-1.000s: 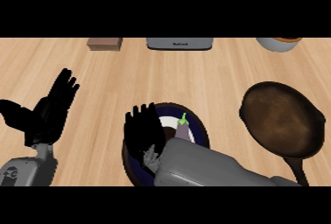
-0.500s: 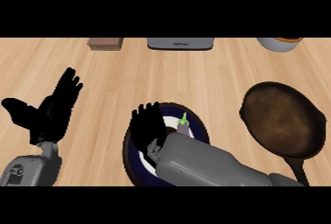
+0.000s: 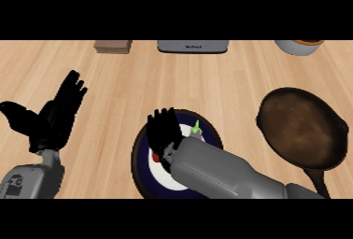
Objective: Pick the bell pepper from the plate and place it in the pan
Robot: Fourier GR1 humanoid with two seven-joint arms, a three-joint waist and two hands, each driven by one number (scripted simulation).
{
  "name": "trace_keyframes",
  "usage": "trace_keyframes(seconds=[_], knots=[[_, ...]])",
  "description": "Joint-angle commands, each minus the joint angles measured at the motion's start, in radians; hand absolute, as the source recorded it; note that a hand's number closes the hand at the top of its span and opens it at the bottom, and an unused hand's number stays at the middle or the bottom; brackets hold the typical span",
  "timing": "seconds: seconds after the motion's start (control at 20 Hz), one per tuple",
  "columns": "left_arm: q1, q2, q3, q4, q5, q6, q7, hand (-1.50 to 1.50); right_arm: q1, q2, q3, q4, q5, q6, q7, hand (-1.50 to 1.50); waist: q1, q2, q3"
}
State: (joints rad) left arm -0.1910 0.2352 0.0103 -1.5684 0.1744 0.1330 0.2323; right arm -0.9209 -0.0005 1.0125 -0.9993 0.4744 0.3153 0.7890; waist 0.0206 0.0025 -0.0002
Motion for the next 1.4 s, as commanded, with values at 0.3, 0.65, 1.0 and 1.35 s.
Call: trace_keyframes(seconds=[0.3,0.65,1.0,1.35], knots=[[-0.036,0.019,0.041,-0.016,0.016,-0.036,0.045,0.00,-0.014,0.000,0.082,0.112,-0.093,-0.106,-0.050,-1.50,0.017,0.003,0.000],[0.043,-0.034,-0.012,-0.052,-0.020,-0.036,-0.003,0.00,-0.041,0.000,0.105,0.152,-0.089,-0.162,-0.206,1.50,0.020,0.003,0.000],[-0.028,-0.025,0.014,-0.018,-0.035,-0.029,0.030,0.00,-0.011,0.000,0.133,0.181,-0.096,-0.251,-0.248,1.50,0.015,0.003,0.000],[0.053,-0.050,0.030,-0.011,-0.045,0.000,-0.013,0.00,0.197,-0.039,0.042,0.050,-0.073,-0.444,0.008,1.50,-0.054,-0.013,0.000]])
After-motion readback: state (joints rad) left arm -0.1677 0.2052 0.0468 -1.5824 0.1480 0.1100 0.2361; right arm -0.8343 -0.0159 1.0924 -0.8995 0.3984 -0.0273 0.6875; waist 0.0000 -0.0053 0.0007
